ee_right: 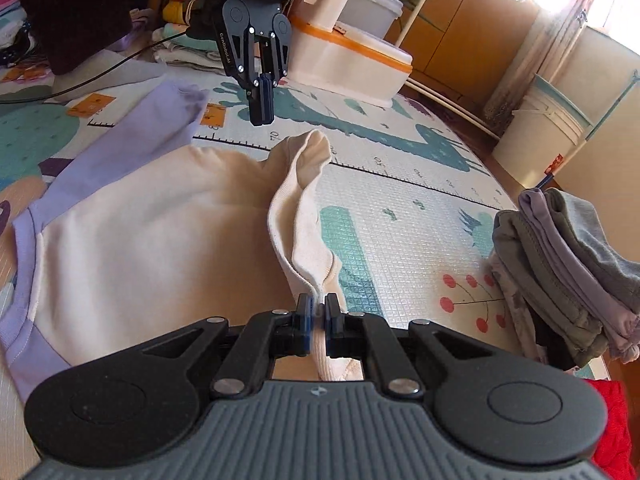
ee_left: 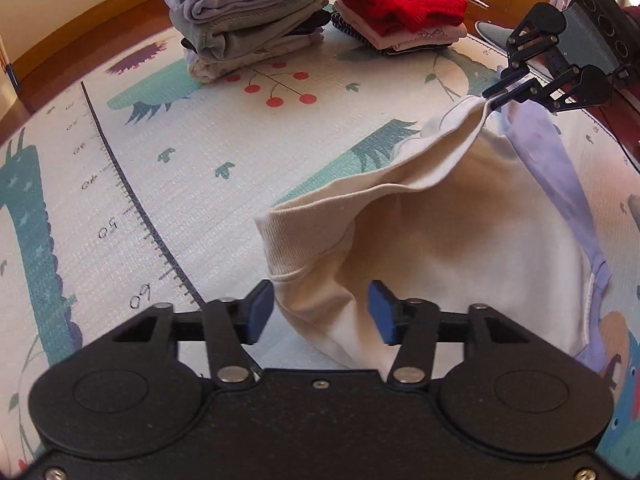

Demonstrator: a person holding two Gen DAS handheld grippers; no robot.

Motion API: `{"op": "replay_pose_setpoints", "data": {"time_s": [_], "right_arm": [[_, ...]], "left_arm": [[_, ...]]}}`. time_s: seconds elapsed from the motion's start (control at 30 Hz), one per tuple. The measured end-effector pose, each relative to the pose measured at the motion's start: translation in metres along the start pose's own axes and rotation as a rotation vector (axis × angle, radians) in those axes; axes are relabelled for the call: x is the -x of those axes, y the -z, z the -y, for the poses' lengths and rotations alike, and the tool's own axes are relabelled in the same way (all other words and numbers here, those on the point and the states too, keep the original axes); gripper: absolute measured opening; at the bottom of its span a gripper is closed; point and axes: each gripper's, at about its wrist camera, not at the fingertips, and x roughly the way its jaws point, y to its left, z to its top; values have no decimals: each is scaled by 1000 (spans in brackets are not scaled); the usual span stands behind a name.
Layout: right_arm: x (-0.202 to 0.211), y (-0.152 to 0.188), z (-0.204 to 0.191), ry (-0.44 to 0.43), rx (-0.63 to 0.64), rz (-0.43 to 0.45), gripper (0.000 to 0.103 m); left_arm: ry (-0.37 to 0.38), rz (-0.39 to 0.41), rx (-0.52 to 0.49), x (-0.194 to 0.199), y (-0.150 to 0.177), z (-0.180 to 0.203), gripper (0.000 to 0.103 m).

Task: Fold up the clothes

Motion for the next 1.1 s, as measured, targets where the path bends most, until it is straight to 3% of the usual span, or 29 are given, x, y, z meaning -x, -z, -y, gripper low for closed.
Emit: {"op": "replay_pose_setpoints", "data": {"time_s": [0.07, 0.17, 0.23, 0.27, 0.3, 0.37, 0.47, 0.5, 0.57, 0.6, 0.63, 0.67, 0.77, 0.87, 1.1], "right_arm": [[-2, -1, 8, 24, 8, 7, 9], [-20, 3, 29, 90, -51, -13, 8], [-56, 16, 67, 167, -301, -121, 13], [-79, 31, 90, 166, -454, -214, 17], [-91, 43, 105, 163, -537, -243, 17], [-93, 52, 125, 179, -621, -226, 22], [-83, 58, 138, 167, -728, -153, 42], [-85, 60, 138, 155, -735, -154, 43], [-91, 65, 136, 137, -745, -173, 42], [-96, 64, 134, 135, -747, -180, 40], [-98, 63, 132, 134, -749, -173, 37], [-101, 62, 131, 130, -756, -167, 30], [-107, 69, 138, 103, -843, -183, 16], [-110, 83, 149, 85, -943, -199, 15], [-102, 115, 163, -29, -1141, -121, 14]], "left_arm": [[-25, 11, 33, -13, -8, -14, 65], [-57, -14, 193, -37, -12, -43, 65], [-58, -18, 260, -43, -13, -52, 64], [-52, -12, 278, -43, -14, -54, 64], [-46, -6, 287, -43, -15, -55, 64], [-22, 7, 333, -42, -15, -60, 64], [10, 1, 445, -49, -10, -70, 64], [15, -6, 483, -53, -9, -73, 61], [21, -34, 548, -64, -6, -75, 45], [22, -38, 541, -68, -6, -71, 31], [23, -38, 526, -71, -7, -67, 3], [-3, -33, 453, -72, -12, -57, 3], [-51, -13, 362, -66, -17, -51, 3], [-77, 10, 410, -61, -8, -60, 3], [-127, 21, 421, -67, 8, -55, 6]]}}
